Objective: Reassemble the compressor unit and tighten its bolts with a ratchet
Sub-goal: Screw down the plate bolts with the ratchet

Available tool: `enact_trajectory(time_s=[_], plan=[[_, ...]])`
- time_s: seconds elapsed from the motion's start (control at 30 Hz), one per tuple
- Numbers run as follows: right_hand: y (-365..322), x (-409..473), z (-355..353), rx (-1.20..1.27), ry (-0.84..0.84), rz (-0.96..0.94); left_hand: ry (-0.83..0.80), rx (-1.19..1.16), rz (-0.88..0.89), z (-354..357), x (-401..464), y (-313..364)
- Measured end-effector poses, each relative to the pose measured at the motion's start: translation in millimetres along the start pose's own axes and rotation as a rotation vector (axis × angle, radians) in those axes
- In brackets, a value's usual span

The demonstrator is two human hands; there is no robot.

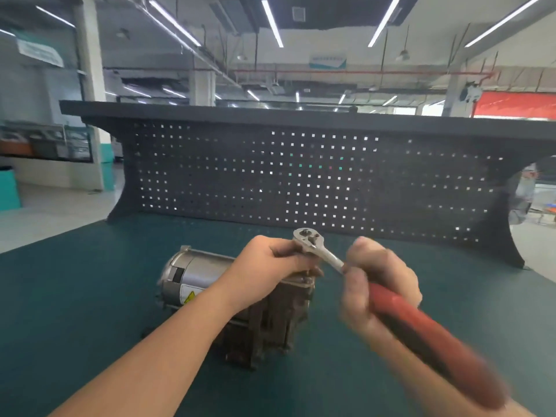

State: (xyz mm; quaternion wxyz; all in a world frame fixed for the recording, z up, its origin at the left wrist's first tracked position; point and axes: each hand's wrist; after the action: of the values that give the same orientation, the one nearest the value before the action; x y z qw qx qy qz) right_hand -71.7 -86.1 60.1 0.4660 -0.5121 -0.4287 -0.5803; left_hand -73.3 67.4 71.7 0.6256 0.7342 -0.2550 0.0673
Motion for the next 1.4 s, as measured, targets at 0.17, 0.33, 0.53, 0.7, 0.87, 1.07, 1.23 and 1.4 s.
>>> enact_trajectory(time_s=[0.17, 0.33, 0.53, 0.7, 0.87, 1.07, 1.23, 1.4], plan=[[28, 14, -9, 0.722, 0.439, 1.165, 0.062, 0.002, -0.007, 5, 0, -2], [8, 6, -2, 0.437, 0.389, 0.834, 0.097, 0.01, 0.002, 6, 2, -7], [-15, -1, 14, -0.26, -0.116, -0.406, 0.052, -0.012, 0.019, 6, 0, -5], [-5, -11, 6, -0.132, 0.112, 0.174, 0.041, 0.023, 0.018, 4, -2, -3], [27, 8, -15, 0.646, 0.277, 1.008, 0.058, 0.001, 0.007, 3, 0, -7], [5, 6, -13, 0.065, 0.177, 0.594, 0.089, -0.042, 0.017, 6, 2, -11], [-10, 7, -15, -0.423, -0.36, 0.127, 0.037, -0.061, 0.042, 8, -1, -7], [3, 9, -14, 0.172, 0.212, 0.742, 0.049, -0.053, 0.005, 4, -3, -5]])
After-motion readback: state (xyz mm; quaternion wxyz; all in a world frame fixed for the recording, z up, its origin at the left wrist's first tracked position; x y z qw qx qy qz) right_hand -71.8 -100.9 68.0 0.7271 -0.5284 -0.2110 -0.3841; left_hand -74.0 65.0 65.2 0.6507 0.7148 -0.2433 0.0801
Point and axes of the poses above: each hand's wrist, its own x-axis towards the middle knuckle, its own z-axis out of the palm, y = z × x
